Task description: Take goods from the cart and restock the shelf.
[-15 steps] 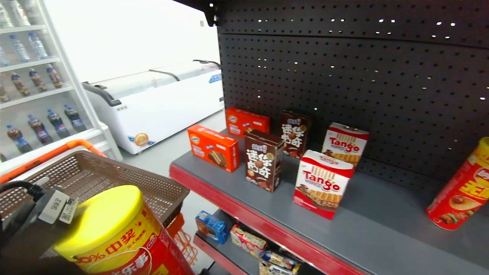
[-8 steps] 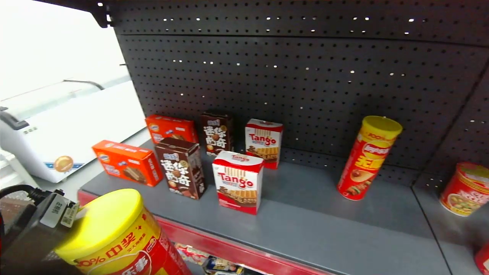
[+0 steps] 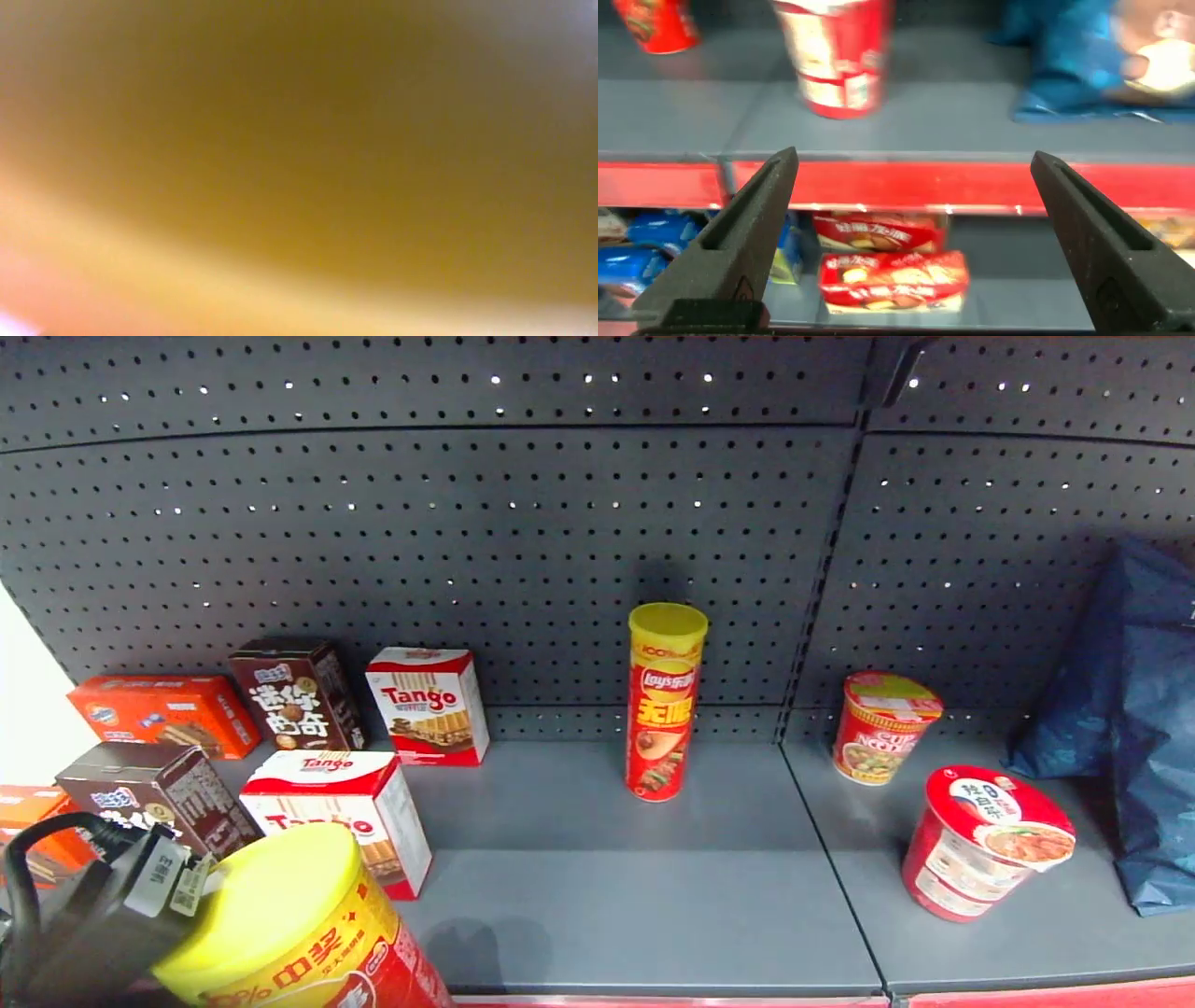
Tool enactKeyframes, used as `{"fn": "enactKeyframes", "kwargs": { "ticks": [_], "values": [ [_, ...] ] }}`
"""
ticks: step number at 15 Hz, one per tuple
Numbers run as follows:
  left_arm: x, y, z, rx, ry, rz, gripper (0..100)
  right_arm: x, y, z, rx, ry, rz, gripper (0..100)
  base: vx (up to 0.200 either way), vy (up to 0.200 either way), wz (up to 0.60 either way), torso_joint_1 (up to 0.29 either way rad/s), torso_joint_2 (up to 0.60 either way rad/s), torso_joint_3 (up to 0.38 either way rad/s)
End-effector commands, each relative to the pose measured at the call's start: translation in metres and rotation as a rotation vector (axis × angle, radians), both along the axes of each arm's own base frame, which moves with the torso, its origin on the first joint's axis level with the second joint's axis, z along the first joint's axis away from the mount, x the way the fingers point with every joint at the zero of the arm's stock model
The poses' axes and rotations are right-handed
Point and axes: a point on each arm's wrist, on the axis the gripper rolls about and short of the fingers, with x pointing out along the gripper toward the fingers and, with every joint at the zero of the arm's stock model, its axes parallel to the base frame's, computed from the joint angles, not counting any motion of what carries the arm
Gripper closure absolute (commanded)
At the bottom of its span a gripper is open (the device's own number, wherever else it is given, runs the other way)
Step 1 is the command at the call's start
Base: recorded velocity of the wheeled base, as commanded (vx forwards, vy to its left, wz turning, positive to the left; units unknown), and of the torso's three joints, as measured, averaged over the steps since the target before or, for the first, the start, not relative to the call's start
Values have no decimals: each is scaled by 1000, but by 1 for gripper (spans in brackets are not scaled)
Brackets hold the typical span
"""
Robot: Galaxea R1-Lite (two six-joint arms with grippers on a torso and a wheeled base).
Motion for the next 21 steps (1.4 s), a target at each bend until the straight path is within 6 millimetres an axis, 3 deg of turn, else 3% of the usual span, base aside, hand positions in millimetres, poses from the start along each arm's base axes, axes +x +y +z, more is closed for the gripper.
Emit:
{"fn": "enactKeyframes", "kwargs": {
  "ticks": [1,21],
  "values": [
    [-1,1,1,-3,-6,3,100,0,0,0,0,1,1,0,0,0,0,0,0,0],
    [-10,6,-3,-11,-2,23,100,0,0,0,0,1,1,0,0,0,30,0,0,0]
  ]
}}
